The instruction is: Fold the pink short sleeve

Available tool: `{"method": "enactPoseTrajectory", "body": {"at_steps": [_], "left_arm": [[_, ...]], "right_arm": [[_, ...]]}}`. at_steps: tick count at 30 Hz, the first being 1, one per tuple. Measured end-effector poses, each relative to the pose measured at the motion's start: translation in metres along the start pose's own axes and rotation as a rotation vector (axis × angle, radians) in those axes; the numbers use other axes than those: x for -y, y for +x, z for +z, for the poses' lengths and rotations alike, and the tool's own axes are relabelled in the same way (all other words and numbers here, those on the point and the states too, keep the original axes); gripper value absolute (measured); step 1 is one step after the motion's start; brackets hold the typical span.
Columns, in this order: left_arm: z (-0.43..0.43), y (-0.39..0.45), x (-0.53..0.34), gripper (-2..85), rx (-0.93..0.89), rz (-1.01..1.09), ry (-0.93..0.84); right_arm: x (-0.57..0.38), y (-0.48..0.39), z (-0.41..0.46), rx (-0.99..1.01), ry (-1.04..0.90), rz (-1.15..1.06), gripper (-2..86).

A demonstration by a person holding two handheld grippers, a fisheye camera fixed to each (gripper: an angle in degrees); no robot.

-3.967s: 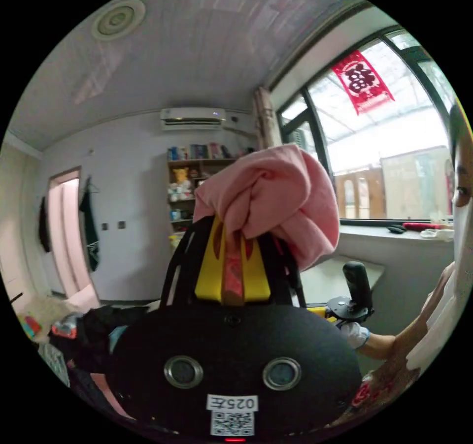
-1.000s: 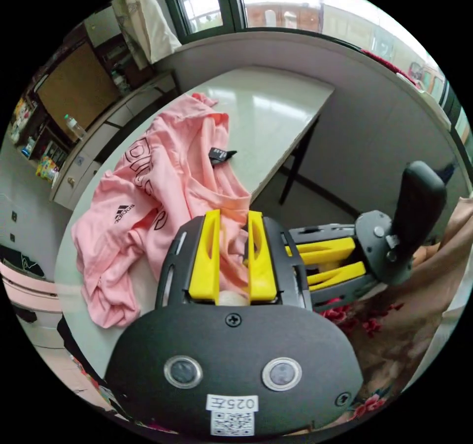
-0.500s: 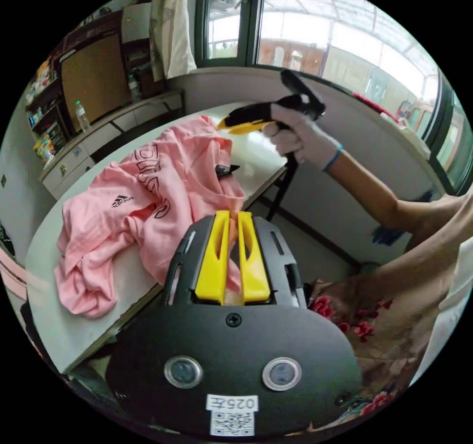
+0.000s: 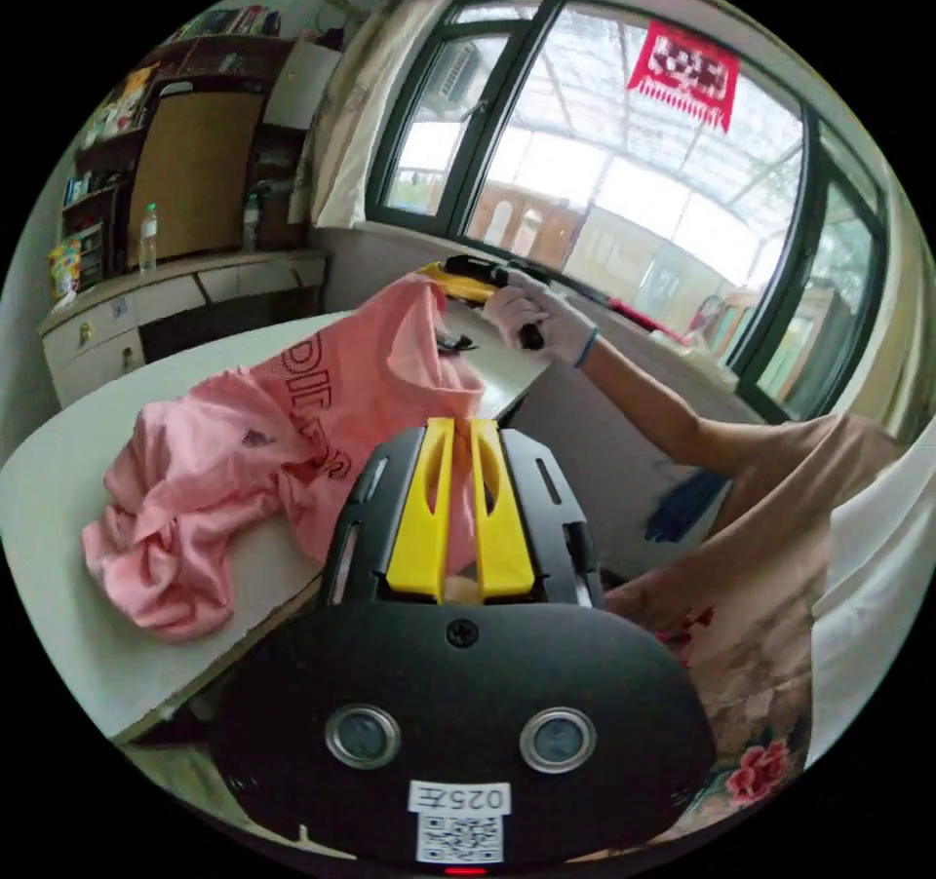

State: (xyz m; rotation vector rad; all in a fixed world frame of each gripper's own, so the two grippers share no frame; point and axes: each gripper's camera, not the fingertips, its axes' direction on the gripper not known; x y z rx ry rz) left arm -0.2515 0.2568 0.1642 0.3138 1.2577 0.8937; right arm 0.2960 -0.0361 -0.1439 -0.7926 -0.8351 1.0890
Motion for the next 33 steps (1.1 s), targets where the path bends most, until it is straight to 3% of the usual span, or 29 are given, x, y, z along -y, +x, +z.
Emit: {"method": "enactPoseTrajectory", "body": {"at_steps": [3, 11, 17, 20, 27, 33], "left_arm": [[-0.096, -0.012, 0.073, -1.1, -0.049, 0.034, 0.163], [-0.441, 0.003, 0.218, -1.4, 0.192, 0.121, 0.549], [-0.609, 0.055, 0.252, -1.6, 0.329, 0.155, 0.594], [-0.655, 0.08, 0.249, -1.6, 0.415, 0.14, 0.605], [-0.702, 0.139, 0.202, -1.6, 0.259, 0.251, 0.781], [-0.731, 0.115, 0.116, -1.5, 0.421, 0.139, 0.997]], "right_arm": [[0.027, -0.097, 0.017, -0.019, -0.078, -0.096, -0.8], [0.019, -0.417, 0.14, -0.072, -0.218, -0.506, -0.8], [-0.064, -0.567, 0.177, -0.043, -0.276, -0.825, -0.8], [-0.096, -0.59, 0.187, -0.077, -0.353, -0.858, -0.8], [-0.173, -0.617, 0.176, 0.062, -0.464, -1.034, -0.8], [-0.222, -0.603, 0.315, -0.034, -0.677, -1.07, -0.9]]}}
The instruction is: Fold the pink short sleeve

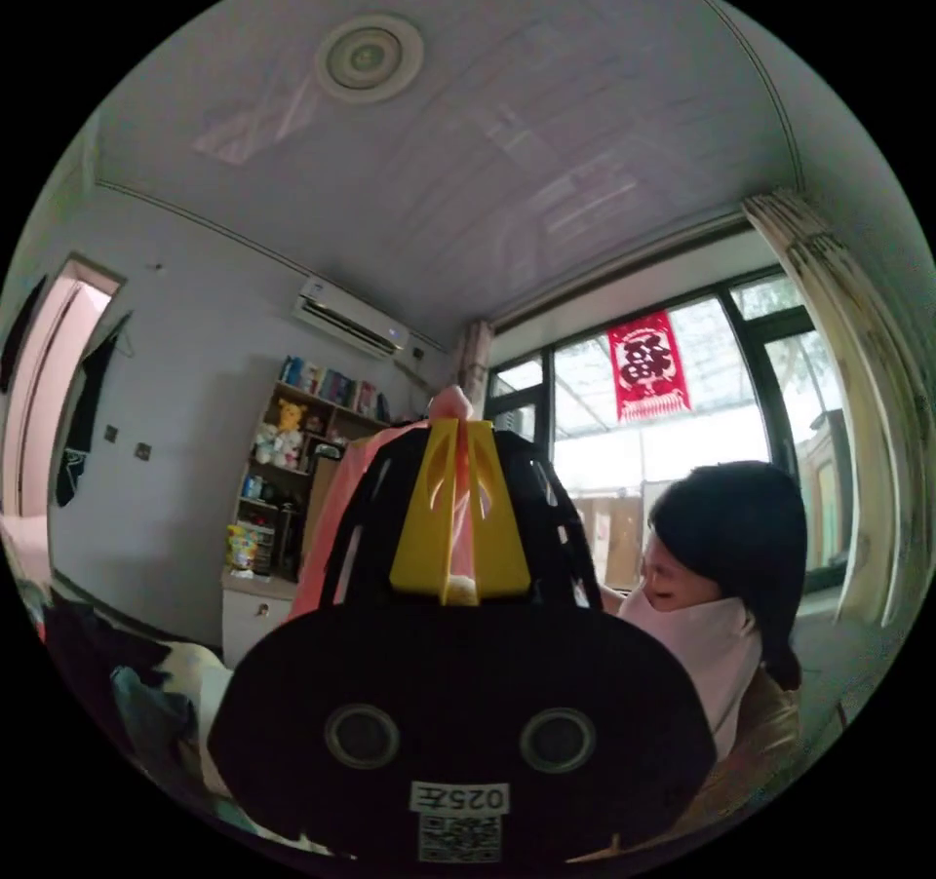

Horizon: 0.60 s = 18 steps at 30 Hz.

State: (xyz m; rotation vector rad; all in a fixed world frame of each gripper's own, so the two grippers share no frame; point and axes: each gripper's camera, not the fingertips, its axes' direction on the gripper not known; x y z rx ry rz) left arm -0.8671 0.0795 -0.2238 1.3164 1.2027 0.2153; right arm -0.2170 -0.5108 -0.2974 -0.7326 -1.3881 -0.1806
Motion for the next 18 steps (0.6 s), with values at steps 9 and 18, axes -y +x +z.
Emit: {"method": "enactPoseTrajectory", "body": {"at_steps": [9, 18], "left_arm": [[-0.023, 0.059, -0.008, -1.5, 0.436, 0.139, -0.042], [0.156, 0.02, -0.157, -1.5, 0.248, 0.049, -0.33]], "right_arm": [[0.093, -0.001, 0.143, 0.405, 0.059, -0.039, -0.9], [0.073, 0.087, 0.033, 0.007, 0.053, 0.104, -0.8]]}}
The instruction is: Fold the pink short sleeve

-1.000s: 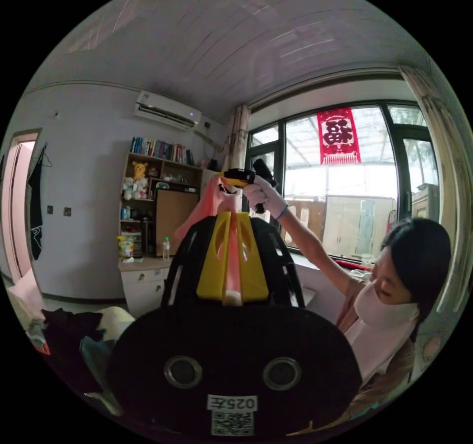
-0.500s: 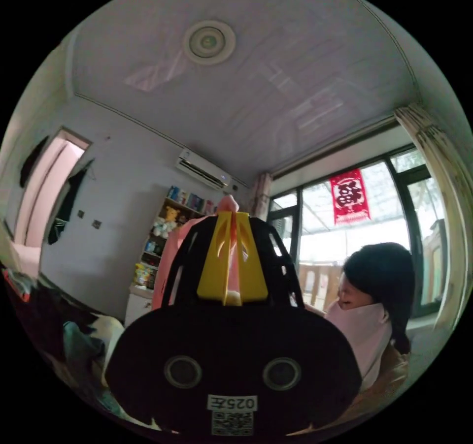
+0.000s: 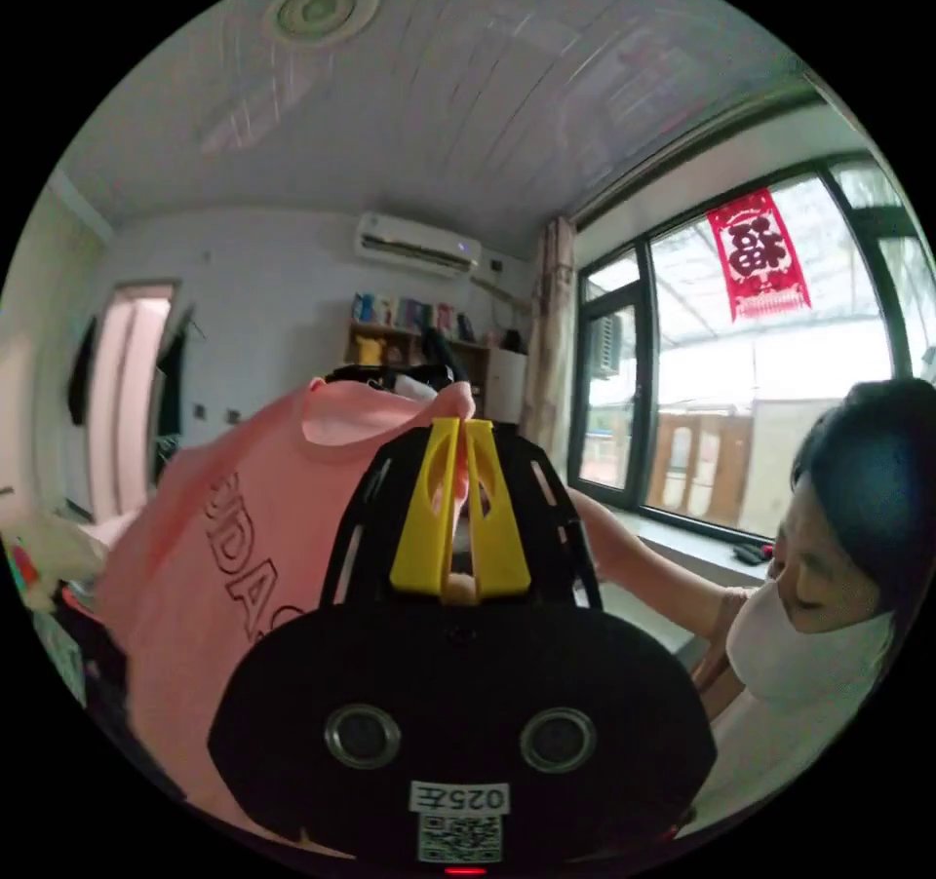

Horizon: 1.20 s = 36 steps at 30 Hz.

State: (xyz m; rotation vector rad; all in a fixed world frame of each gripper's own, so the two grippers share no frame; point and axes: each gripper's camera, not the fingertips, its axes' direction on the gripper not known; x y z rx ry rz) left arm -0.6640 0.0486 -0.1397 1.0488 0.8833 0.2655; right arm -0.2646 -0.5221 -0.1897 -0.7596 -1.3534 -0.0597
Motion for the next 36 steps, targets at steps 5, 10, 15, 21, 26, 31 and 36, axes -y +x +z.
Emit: {"method": "enactPoseTrajectory", "body": {"at_steps": [5, 10, 15, 21, 26, 31, 36], "left_arm": [[0.147, -0.016, -0.186, -1.6, -0.191, -0.137, -0.263], [0.235, -0.001, -0.361, -1.6, -0.195, -0.204, -0.485], [0.304, 0.06, -0.497, -1.7, -0.238, -0.261, -0.716], [0.373, 0.198, -0.577, -1.7, -0.412, -0.225, -0.766], [0.413, 0.328, -0.664, -1.7, -0.52, -0.132, -0.88], [0.41, 0.418, -0.754, -1.5, -0.649, -0.075, -1.023], [0.375, 0.474, -0.821, 0.9, -0.738, 0.016, -1.133]], "right_arm": [[-0.094, 0.126, 0.0, -0.35, -0.216, 0.179, -0.8], [-0.194, 0.222, 0.029, -0.445, -0.306, 0.398, -0.8], [-0.262, 0.281, 0.018, -0.424, -0.359, 0.543, -0.7], [-0.273, 0.314, -0.059, -0.68, -0.369, 0.549, -0.8], [-0.339, 0.356, -0.15, -0.839, -0.414, 0.706, -0.7], [-0.408, 0.372, -0.219, -0.898, -0.396, 0.882, -0.5], [-0.446, 0.374, -0.256, -0.876, -0.231, 0.999, 0.1]]}}
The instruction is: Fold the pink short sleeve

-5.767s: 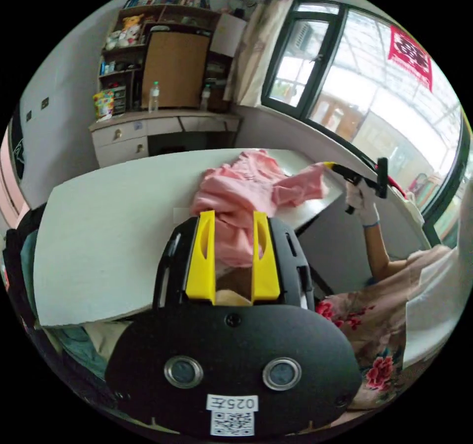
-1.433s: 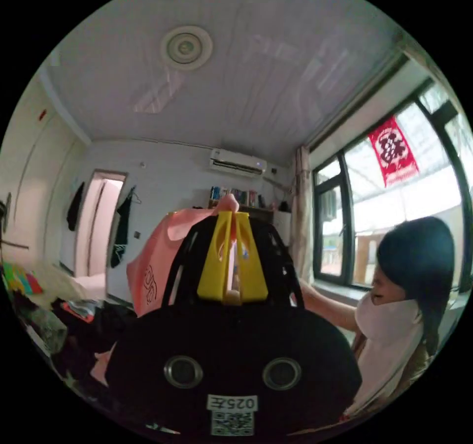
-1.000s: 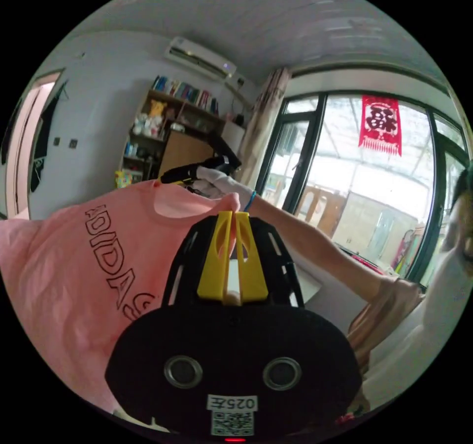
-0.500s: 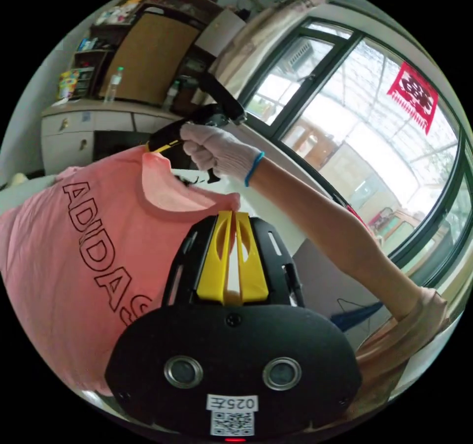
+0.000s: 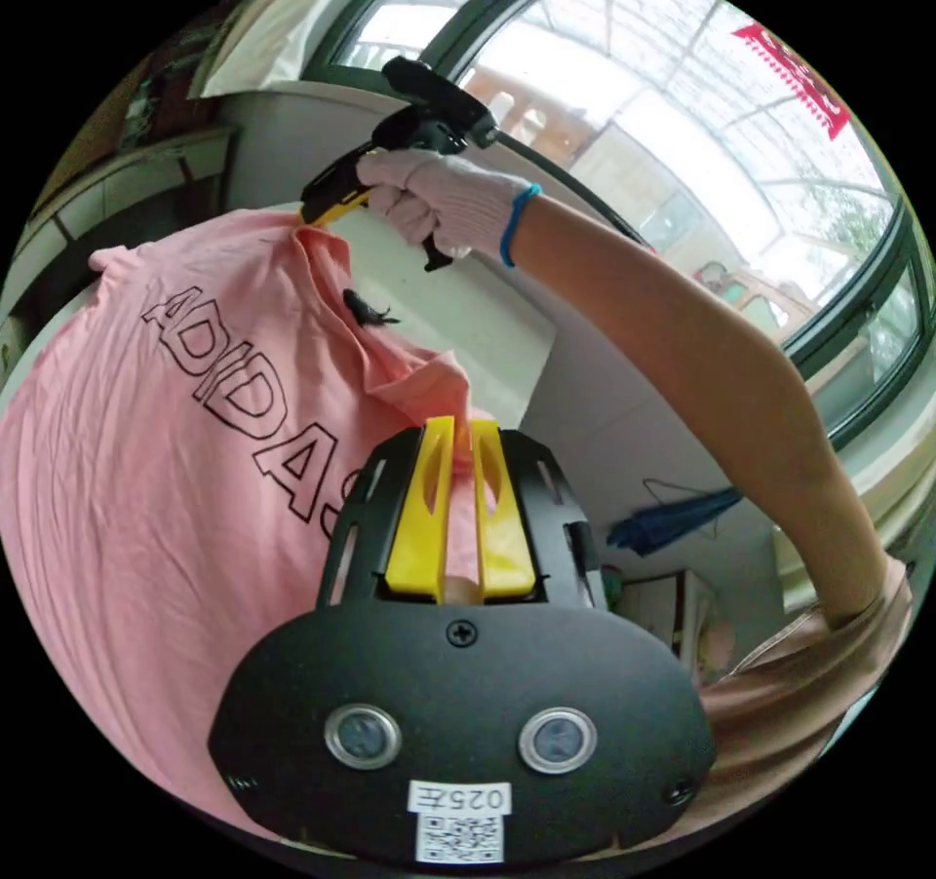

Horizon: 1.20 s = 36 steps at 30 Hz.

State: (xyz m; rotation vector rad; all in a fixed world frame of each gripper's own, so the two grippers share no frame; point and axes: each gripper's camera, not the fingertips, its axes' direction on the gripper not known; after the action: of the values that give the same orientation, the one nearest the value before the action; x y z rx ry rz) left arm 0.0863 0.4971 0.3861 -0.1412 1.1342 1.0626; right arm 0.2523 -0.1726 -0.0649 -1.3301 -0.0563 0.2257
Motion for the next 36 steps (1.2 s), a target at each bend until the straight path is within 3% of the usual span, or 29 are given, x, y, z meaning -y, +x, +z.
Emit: {"method": "enactPoseTrajectory", "body": {"at_steps": [3, 7, 9, 11, 13, 16, 18, 21, 23, 26, 29, 36], "left_arm": [[0.011, 0.025, -0.035, 6.8, -0.023, 0.051, -0.075], [-0.101, 0.049, -0.132, 9.0, -0.049, 0.157, 0.023], [-0.175, 0.029, -0.174, 8.8, 0.104, 0.105, 0.102], [-0.259, -0.029, -0.219, 8.2, 0.448, -0.04, 0.159], [-0.299, -0.092, -0.244, 8.0, 0.648, -0.196, 0.104], [-0.331, -0.189, -0.287, 7.8, 0.549, -0.382, 0.099], [-0.338, -0.217, -0.304, 7.7, 0.487, -0.407, 0.158], [-0.321, -0.235, -0.308, 7.2, 0.468, -0.436, 0.109], [-0.294, -0.241, -0.304, 6.8, 0.564, -0.468, -0.028], [-0.292, -0.229, -0.304, 4.0, 0.766, -0.465, -0.093], [-0.309, -0.236, -0.301, 4.3, 0.756, -0.471, -0.131], [-0.376, -0.292, -0.294, 5.7, 0.731, -0.548, -0.135]], "right_arm": [[0.003, 0.011, 0.005, -0.077, 0.057, 0.084, 2.0], [0.009, 0.006, 0.015, -0.181, 0.031, 0.016, 8.7], [0.002, -0.004, 0.008, -0.125, 0.096, -0.025, 9.2], [-0.011, -0.021, 0.002, 0.065, 0.171, -0.074, 10.2], [-0.025, -0.036, 0.002, 0.217, 0.206, -0.114, 11.7], [-0.052, -0.067, 0.008, 0.313, 0.259, -0.183, 13.3], [-0.058, -0.08, 0.012, 0.282, 0.278, -0.2, 12.7], [-0.04, -0.078, 0.018, 0.179, 0.297, -0.158, 8.8], [-0.009, -0.058, 0.031, 0.135, 0.27, -0.085, 8.1], [0.028, -0.034, 0.066, -0.034, 0.19, -0.006, 6.8], [0.053, -0.025, 0.107, -0.155, 0.085, -0.008, 4.6], [0.097, -0.016, 0.14, -0.124, 0.092, -0.031, -0.6]]}}
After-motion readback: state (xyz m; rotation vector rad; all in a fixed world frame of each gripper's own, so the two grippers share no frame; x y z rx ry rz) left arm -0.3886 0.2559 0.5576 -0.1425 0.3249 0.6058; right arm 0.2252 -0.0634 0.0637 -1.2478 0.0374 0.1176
